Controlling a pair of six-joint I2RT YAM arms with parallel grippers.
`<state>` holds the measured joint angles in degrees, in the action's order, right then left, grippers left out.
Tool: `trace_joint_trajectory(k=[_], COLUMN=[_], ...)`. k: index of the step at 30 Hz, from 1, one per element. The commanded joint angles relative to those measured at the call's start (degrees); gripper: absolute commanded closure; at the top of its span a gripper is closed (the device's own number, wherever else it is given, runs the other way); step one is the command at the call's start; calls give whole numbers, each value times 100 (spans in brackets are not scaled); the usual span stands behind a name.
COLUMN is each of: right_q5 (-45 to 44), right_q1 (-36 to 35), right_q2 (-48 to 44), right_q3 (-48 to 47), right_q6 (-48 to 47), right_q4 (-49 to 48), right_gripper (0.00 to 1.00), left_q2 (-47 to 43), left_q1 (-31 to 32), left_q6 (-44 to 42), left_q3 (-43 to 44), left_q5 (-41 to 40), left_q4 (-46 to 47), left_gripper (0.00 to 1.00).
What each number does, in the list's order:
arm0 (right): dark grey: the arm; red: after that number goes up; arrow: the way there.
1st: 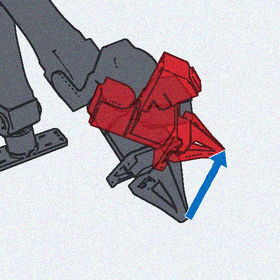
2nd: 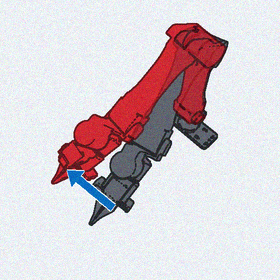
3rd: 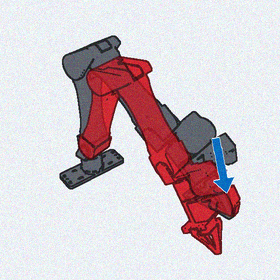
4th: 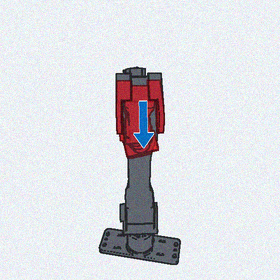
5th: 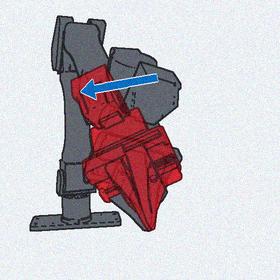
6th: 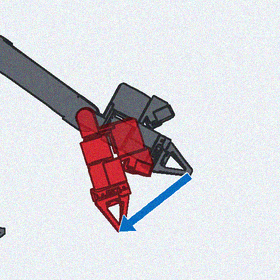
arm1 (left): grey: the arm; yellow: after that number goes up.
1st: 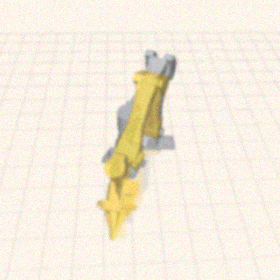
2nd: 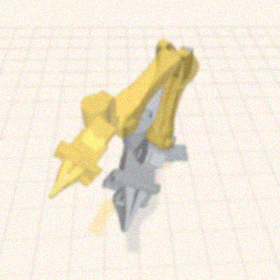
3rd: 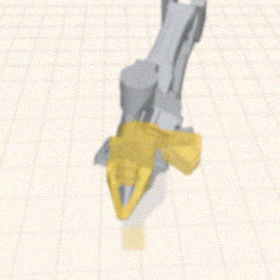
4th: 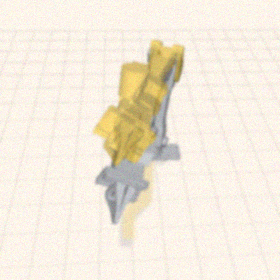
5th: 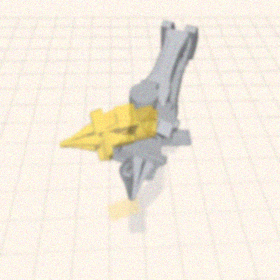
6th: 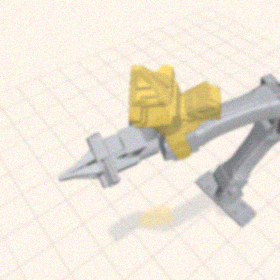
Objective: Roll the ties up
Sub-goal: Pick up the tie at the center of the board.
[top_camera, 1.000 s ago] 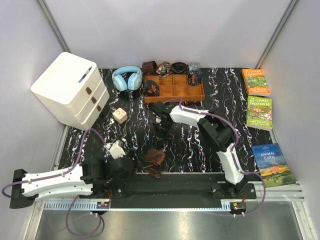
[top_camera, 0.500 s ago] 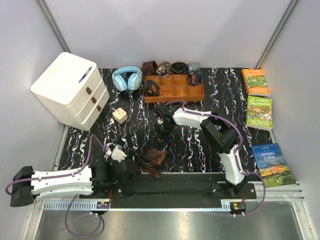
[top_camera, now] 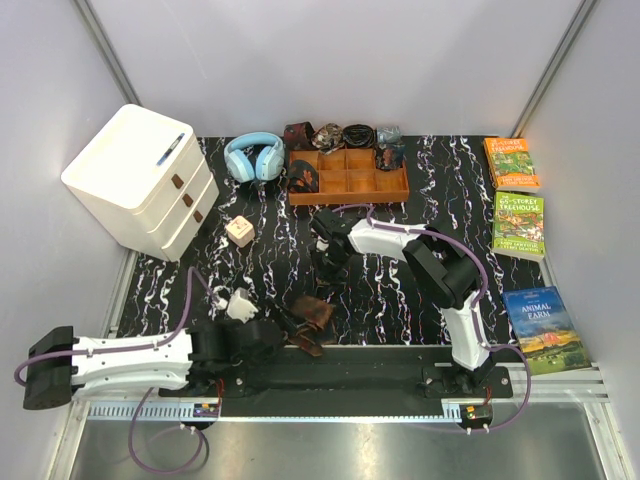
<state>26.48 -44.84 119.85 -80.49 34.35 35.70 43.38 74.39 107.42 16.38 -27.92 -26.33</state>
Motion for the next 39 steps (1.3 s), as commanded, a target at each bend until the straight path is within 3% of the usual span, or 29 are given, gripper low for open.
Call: trace_joint_trajectory(k=[1,7,15,25,29,39], right_q5=[-90,-82,-46,-29,-29,-29], right_q1=[-34,-34,-34,-42,-34,-34], right_q2=[-208,-234,-261,-296,-296,-331], right_q3=[174,270,332,411,402,420], right_q6=[10,28,72,98,116,107], right_q4=[-116,-186,-266,-318,-318,-318], right_gripper=[84,84,84,84,84,85], left_q2=[13,-101,-5,48,249,830], left_q1=[-21,-21,-21,-12,-21,-38], left_q6=[-352,-467,-116,-195,-89,-230], left_q3=[321,594,313,436,779,998], left_q5=[-328,-144,-82,-38,59,-143], left_q4=[550,154,268,155,-688,-558], left_gripper=[11,15,7,6,6,2])
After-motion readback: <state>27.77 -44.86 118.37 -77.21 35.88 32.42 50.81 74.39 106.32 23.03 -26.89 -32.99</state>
